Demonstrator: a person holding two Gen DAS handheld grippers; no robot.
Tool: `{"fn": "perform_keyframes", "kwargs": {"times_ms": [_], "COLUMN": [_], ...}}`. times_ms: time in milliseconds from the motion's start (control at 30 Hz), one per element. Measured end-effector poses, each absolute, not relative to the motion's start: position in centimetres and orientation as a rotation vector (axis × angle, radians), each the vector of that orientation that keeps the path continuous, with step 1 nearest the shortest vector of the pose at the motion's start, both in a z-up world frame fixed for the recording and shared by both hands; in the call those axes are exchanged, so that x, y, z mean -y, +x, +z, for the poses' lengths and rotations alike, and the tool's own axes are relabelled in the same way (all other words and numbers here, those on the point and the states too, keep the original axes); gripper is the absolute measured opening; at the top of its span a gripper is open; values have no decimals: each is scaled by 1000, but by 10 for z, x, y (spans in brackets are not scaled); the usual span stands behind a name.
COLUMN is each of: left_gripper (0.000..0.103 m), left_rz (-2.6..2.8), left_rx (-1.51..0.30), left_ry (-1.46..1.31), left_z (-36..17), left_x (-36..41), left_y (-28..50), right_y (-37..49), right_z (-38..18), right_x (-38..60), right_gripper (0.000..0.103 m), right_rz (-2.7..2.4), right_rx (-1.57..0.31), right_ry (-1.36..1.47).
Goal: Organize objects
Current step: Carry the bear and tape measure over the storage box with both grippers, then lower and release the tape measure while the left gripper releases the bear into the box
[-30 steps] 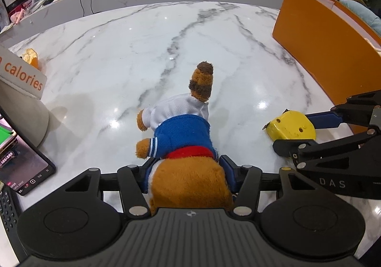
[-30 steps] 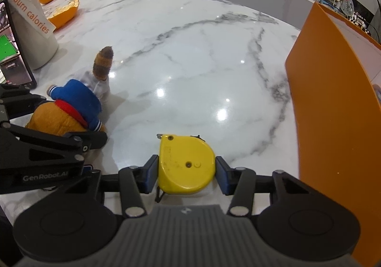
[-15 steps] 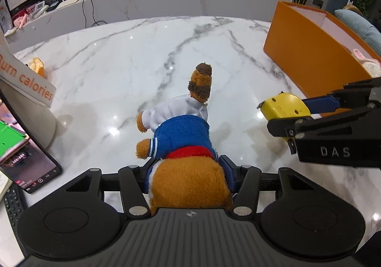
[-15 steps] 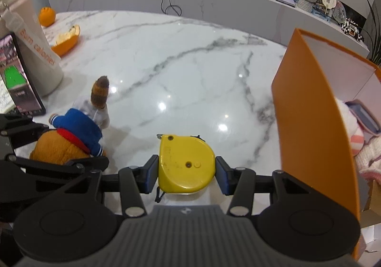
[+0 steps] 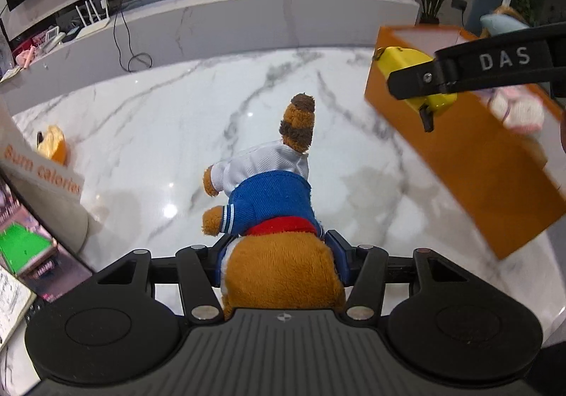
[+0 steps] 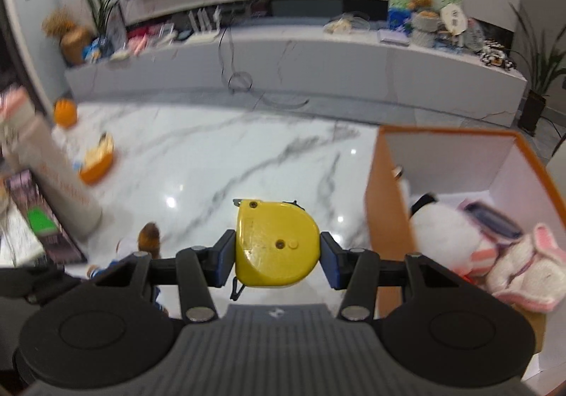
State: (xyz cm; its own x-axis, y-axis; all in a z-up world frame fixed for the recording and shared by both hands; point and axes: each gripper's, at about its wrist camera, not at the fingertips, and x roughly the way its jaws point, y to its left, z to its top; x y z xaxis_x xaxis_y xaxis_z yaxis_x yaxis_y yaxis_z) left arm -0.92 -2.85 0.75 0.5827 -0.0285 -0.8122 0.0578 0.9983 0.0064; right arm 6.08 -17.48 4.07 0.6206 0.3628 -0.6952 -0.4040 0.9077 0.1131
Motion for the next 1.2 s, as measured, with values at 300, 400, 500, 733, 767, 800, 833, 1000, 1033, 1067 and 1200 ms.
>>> {"fn": "perform_keyframes", "kwargs": {"times_ms": [300,400,500,733,767,800,833,1000,1033,1067,1200], "left_gripper": [63,63,63,63,63,63,63,63,63,63,63], "left_rz": [-159,-200,-239,-306,-311,-318,-326,-356,-357,-358,-359], "left_rx": [-839,-811,-786,-756,-757,-759,-761,-792,-798,-805,-835], "left_ry": [70,96,128,153,152,152,151,188,209,232,284], "left_z": [66,79,92,107,107,107,107,106,105,104,94], "left_x": [88,112,137,182,186,190,195,216,221,227,243], "left_y": [17,26,34,56,60,64,68,93,97,102,120], "right_y": [62,64,66,68,66,66,66,66,67,69,73], "right_z": [95,100,100,96,94,93,91,77,73,68,51], "right_x": [251,283,312,356,358,361,362,371,374,374,381], "right_gripper": [52,52,52,52,52,52,52,52,52,52,52], "right_rz": [355,302,251,180,177,173,170,149,146,143,132], "right_rx": [-673,-665,-662,-670,-672,-677,-683,-725,-739,-752,-791], "right_ry": [65,101,131,154,152,147,140,97,91,87,68]}}
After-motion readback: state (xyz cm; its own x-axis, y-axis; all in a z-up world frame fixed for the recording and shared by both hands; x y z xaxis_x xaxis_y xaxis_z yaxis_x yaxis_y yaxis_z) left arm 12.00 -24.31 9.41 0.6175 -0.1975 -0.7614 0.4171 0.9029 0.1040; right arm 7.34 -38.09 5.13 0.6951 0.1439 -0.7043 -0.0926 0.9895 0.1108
